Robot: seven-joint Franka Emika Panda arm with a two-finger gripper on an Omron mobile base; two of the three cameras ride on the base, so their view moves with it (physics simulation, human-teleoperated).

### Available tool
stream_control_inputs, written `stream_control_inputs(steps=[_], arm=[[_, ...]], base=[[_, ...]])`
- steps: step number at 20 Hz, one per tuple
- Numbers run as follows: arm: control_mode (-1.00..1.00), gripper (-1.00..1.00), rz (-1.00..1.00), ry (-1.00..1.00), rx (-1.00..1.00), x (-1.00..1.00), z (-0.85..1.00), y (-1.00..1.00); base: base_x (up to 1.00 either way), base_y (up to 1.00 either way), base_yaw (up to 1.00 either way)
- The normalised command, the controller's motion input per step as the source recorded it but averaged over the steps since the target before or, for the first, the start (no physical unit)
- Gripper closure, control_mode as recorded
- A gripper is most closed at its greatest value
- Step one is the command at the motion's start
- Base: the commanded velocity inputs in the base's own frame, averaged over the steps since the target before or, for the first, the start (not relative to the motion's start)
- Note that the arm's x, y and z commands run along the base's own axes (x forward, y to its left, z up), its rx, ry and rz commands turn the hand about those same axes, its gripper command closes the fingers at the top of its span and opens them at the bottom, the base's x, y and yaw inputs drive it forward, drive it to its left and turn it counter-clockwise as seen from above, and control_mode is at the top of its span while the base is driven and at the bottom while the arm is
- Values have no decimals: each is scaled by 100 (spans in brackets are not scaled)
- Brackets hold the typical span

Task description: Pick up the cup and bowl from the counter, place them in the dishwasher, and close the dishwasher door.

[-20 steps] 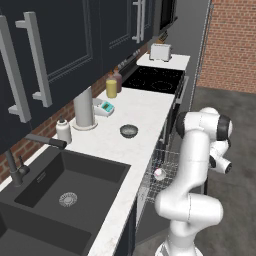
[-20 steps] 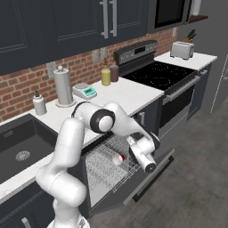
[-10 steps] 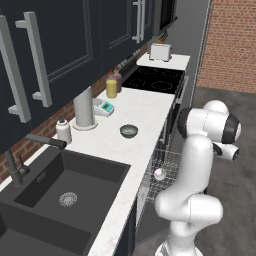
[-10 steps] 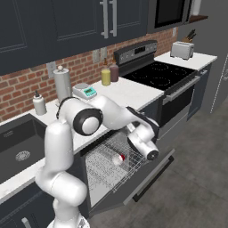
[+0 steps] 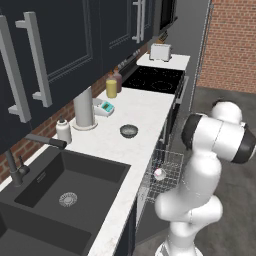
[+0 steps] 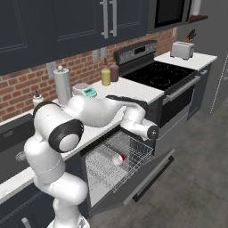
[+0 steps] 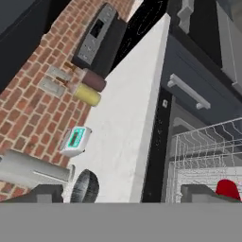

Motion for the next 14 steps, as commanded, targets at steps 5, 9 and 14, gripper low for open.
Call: stream_control_inputs(steps=[5,9,14], arm=[[-100,-100,3,37,-8,-21,38,86],[-100,-100,2,31,-6,-10,4,100],[-100,-100,0,19,-4,-2,0,96]], base=[[0,0,0],[0,0,0],[0,0,0]])
